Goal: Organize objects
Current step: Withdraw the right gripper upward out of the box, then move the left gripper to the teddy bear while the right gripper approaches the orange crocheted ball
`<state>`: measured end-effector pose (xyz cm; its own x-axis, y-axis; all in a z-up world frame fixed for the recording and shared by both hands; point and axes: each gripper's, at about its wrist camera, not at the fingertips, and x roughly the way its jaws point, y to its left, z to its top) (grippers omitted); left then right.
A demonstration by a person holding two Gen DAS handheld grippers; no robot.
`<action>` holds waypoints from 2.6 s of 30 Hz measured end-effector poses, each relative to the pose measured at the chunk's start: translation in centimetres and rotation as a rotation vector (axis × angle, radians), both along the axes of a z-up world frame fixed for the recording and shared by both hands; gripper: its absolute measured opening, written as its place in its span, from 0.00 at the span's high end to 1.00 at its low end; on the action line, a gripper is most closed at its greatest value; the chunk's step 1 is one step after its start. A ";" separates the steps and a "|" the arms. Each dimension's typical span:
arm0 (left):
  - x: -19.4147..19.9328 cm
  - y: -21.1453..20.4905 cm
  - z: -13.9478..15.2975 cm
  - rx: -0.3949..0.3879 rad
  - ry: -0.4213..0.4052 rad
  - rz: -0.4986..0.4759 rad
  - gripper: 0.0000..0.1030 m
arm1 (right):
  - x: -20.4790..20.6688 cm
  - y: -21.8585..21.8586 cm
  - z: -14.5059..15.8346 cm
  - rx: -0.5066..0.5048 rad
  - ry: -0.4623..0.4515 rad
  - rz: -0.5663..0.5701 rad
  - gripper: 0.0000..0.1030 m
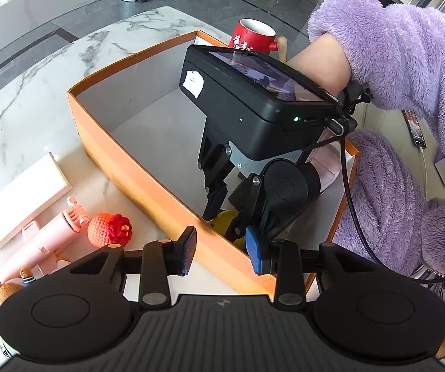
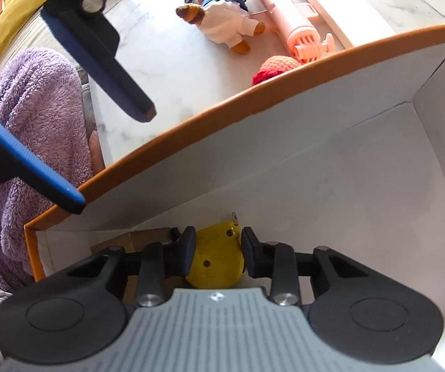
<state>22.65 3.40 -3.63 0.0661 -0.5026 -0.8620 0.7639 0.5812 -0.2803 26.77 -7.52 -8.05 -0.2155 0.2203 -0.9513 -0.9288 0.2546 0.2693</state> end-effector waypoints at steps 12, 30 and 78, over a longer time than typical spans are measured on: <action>-0.6 0.1 0.6 -0.014 -0.023 0.029 0.61 | 2.2 -4.0 4.3 -0.009 -0.039 -0.121 0.66; -1.0 -0.4 1.1 -0.011 -0.033 0.026 0.61 | 2.4 -4.2 5.2 -0.053 -0.041 -0.118 0.72; -3.9 0.8 3.5 0.016 -0.089 0.083 0.61 | -0.3 -5.8 5.9 -0.167 -0.208 -0.085 0.87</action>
<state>18.77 4.22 -0.08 0.1835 -0.4783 -0.8588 0.7341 0.6477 -0.2038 26.48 -13.35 -2.18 0.0010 0.0658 -0.9978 -0.9332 0.3585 0.0228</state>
